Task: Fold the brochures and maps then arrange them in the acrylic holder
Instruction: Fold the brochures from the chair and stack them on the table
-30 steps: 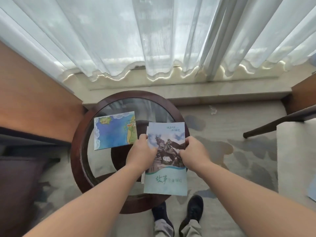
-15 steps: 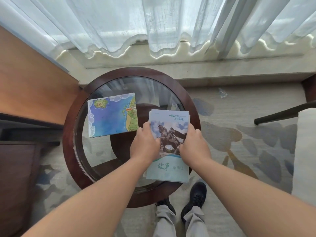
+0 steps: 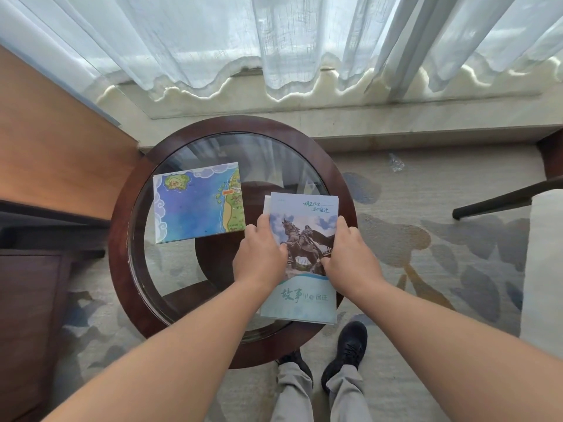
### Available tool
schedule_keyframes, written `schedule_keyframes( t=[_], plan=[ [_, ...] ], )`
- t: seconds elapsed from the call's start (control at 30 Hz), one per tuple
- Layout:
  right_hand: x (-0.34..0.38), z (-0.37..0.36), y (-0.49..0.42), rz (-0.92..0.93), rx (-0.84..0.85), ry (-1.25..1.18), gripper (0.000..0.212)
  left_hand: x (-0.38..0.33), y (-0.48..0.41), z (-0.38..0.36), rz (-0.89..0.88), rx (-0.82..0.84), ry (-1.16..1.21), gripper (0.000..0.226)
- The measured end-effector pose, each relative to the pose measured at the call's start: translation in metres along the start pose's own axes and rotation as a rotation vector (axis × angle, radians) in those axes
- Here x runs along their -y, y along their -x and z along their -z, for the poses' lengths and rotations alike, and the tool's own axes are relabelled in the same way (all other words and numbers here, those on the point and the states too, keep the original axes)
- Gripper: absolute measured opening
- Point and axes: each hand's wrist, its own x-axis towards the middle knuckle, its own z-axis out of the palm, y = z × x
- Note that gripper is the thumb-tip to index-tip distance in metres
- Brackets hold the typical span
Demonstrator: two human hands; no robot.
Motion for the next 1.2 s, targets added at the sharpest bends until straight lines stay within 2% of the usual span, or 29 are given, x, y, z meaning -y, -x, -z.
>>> schedule_keyframes(
  t=[0.1,0.2,0.33,0.43,0.57,0.87,1.2],
  plan=[
    [-0.002,0.006,-0.004,0.066,-0.058,0.12,0.098,-0.001,0.002,0.0,-0.033,-0.046,-0.087,0.065],
    [-0.004,0.016,-0.015,0.187,-0.066,0.32,0.104,-0.006,-0.001,-0.005,-0.233,-0.153,-0.169,0.072],
    [-0.004,0.022,-0.029,0.276,0.04,0.477,0.099,-0.025,-0.017,-0.022,-0.398,-0.044,-0.246,0.073],
    [-0.005,0.02,-0.03,0.265,0.044,0.497,0.097,-0.03,-0.024,-0.038,-0.403,-0.006,-0.323,0.069],
    [-0.005,0.018,-0.028,0.245,0.05,0.497,0.1,-0.018,-0.018,-0.054,-0.454,-0.039,-0.405,0.068],
    [-0.002,0.018,-0.025,0.198,0.065,0.5,0.1,0.005,0.007,-0.066,-0.526,-0.086,-0.424,0.063],
    [-0.003,0.013,-0.028,0.178,0.05,0.473,0.099,0.031,0.059,-0.076,-0.498,0.092,-0.547,0.086]
  ],
)
